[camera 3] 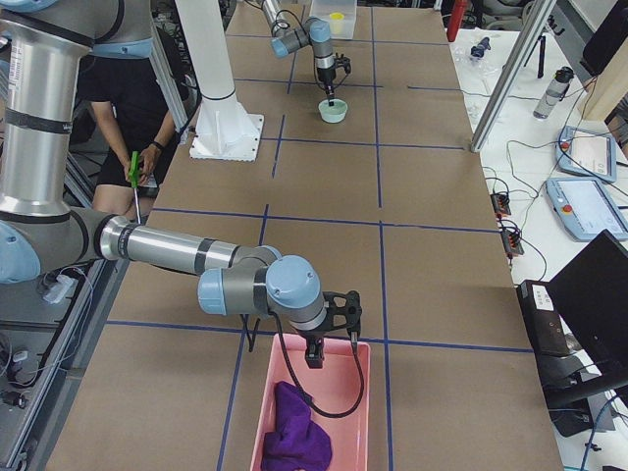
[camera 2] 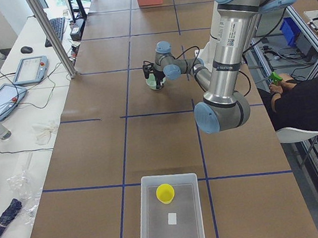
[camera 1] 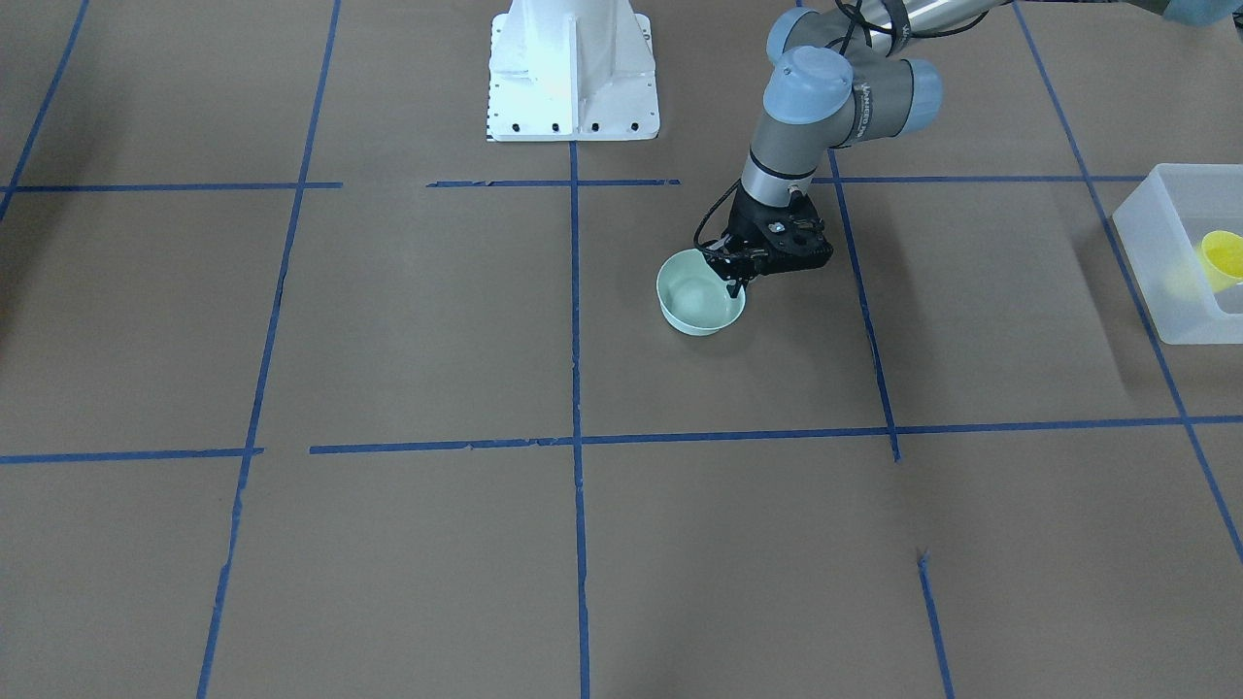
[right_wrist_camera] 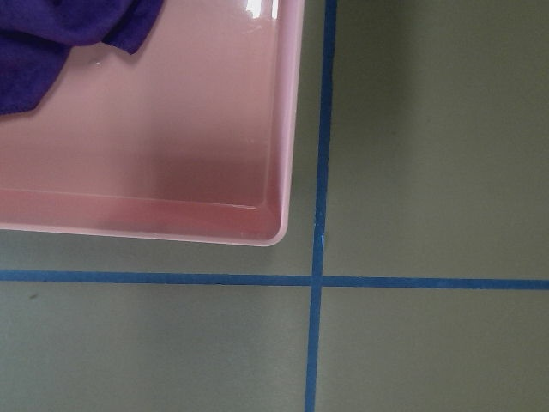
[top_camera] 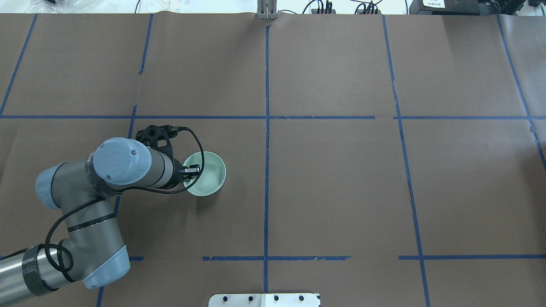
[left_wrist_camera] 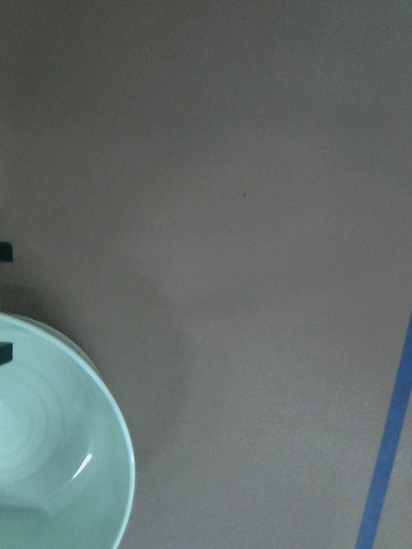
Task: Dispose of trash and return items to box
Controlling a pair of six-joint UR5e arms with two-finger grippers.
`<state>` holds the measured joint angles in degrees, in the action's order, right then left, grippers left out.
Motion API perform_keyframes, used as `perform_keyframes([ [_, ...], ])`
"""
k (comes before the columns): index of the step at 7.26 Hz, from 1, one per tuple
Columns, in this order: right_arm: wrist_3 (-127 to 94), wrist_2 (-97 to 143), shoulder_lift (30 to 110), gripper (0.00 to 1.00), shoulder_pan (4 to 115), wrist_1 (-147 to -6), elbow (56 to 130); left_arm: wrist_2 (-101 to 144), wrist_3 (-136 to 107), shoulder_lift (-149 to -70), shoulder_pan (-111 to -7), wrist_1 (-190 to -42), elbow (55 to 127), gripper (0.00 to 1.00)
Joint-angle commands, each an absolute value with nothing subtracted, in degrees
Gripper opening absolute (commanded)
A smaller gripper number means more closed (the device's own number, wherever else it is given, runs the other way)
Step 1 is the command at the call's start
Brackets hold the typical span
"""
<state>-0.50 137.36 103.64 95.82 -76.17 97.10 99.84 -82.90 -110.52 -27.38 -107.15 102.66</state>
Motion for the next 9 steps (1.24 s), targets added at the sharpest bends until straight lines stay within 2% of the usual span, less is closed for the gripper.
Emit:
perform_keyframes([
  [1,-4.83,137.81,103.45,1.0,91.77,-76.11,98.79,101.85,-82.79,-109.87,-28.21,-105.66,107.02,0.0],
  [4,-5.01,137.38,102.13,1.0,89.22,-76.11,98.7,105.38,-75.72,-110.04,-37.95,-92.92,115.99,0.0],
  [6,-7.63,137.55,98.11,1.0,88.16,-78.9,98.61,106.86,-68.94,-109.51,-43.39,-92.46,116.02,0.0],
  [9,-10.18,143.23,97.56,1.0,88.5,-80.42,98.96,109.06,-53.14,-104.61,-50.96,-91.76,115.93,0.0],
])
